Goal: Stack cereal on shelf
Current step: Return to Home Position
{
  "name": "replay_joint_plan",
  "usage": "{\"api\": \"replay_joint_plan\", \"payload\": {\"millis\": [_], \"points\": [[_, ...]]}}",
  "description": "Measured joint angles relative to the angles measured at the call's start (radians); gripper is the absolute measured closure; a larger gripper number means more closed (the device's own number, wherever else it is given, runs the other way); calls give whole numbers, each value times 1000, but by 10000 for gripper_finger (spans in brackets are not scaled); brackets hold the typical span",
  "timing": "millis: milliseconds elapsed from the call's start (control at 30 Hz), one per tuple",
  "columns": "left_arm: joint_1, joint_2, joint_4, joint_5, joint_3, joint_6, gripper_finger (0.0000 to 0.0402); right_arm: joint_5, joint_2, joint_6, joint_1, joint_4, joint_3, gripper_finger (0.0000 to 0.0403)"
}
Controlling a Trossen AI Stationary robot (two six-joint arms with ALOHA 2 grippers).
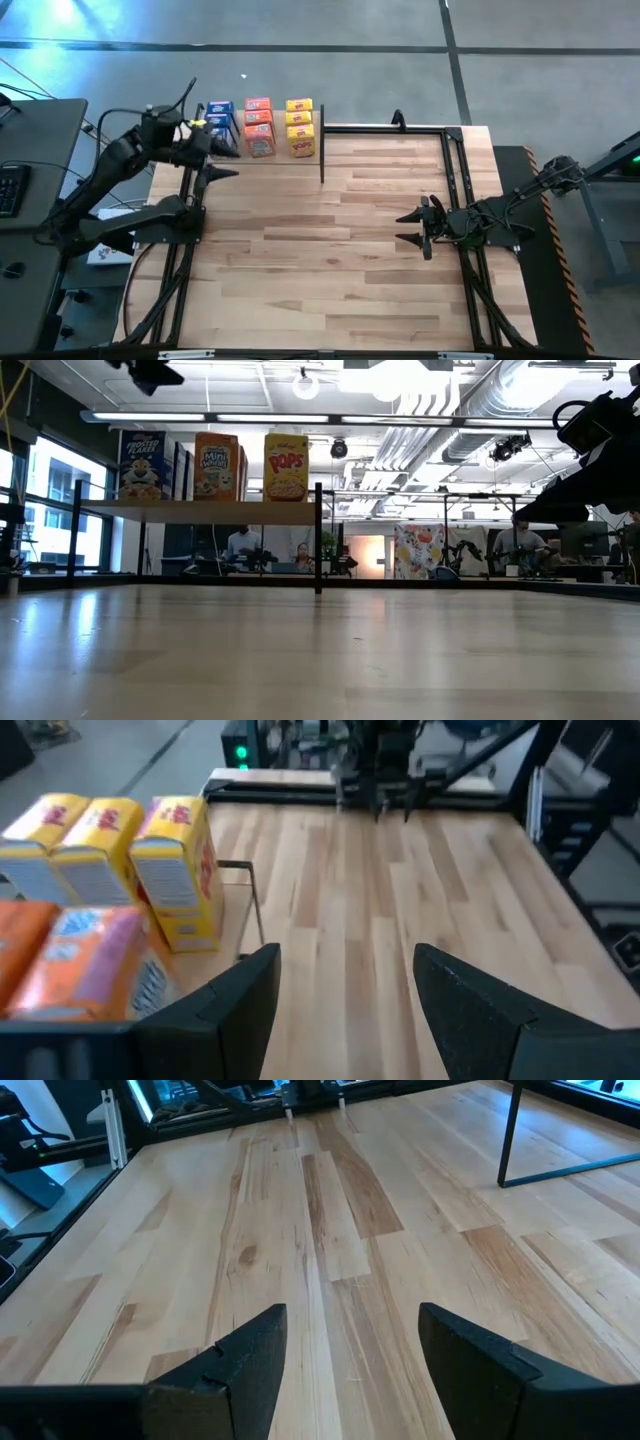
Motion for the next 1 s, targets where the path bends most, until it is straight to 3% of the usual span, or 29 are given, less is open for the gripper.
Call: {"api": "replay_joint_plan", "payload": {"millis": [433,600,867,1000], "points": [[-99,-404,491,-24,-438,-326,181,0,0,0,0,0,0,182],[-154,-454,636,-31,-559,-390,181,0,0,0,0,0,0,182],[-292,-452,910,-148,-731,-435,181,0,0,0,0,0,0,182],[-382,-447,963,-233,-779,-434,181,0,0,0,0,0,0,182]]}}
